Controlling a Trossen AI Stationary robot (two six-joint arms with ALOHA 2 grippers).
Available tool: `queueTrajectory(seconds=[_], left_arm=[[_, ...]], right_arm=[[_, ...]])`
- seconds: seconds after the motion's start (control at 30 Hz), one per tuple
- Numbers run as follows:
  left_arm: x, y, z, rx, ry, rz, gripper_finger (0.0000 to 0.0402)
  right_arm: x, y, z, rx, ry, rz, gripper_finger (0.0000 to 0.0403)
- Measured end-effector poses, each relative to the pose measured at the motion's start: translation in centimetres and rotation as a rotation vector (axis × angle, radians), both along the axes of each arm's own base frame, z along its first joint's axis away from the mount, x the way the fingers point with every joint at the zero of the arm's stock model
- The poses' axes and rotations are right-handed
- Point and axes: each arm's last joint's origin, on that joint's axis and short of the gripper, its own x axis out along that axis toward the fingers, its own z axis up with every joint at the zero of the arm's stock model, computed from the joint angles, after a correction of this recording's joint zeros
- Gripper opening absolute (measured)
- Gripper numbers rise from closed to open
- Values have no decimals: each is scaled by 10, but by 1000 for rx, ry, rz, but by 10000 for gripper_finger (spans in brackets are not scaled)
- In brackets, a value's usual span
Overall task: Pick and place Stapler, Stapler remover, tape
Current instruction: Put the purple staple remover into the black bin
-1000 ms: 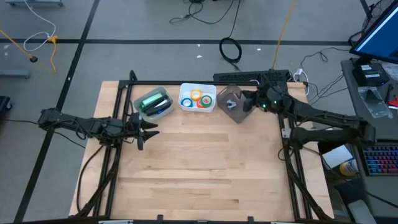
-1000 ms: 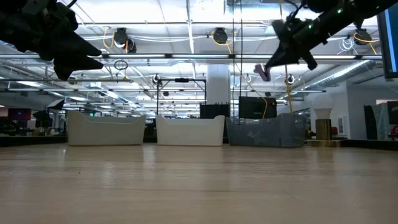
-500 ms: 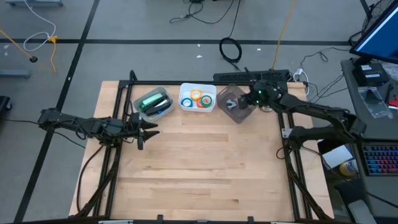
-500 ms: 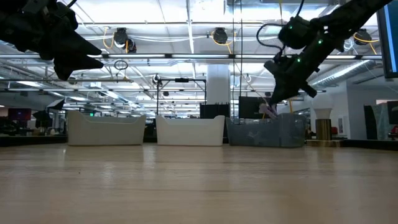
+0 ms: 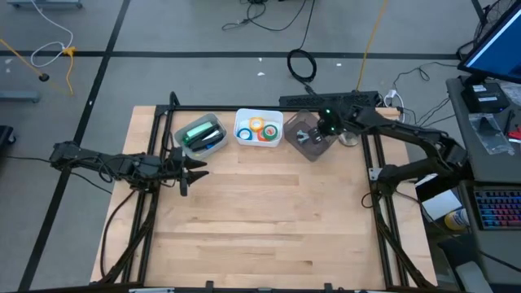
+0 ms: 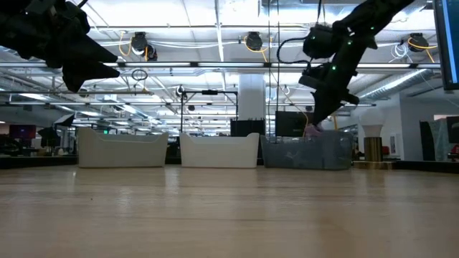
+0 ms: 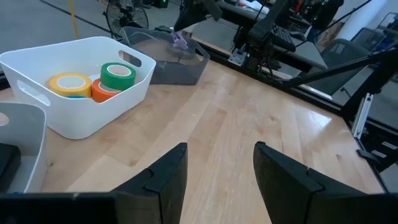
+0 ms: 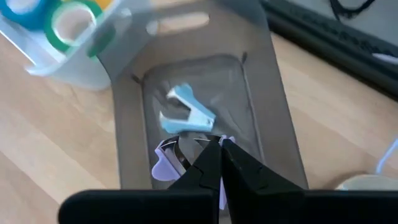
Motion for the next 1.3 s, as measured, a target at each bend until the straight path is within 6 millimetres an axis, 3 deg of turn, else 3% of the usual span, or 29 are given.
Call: queueTrajectory(seconds=[0.3,0.57,1.3], left_arm=[[0,0,0,-1,-5,0,182],[0,0,1,5,-4,-2,182],[0,0,0,3,-4,-1,182]], right_arm=[[19,-15,-17,121,110,98,0],[18,-22,-30,190,171,170,0],[20,-25,-31,178,154,272,0]])
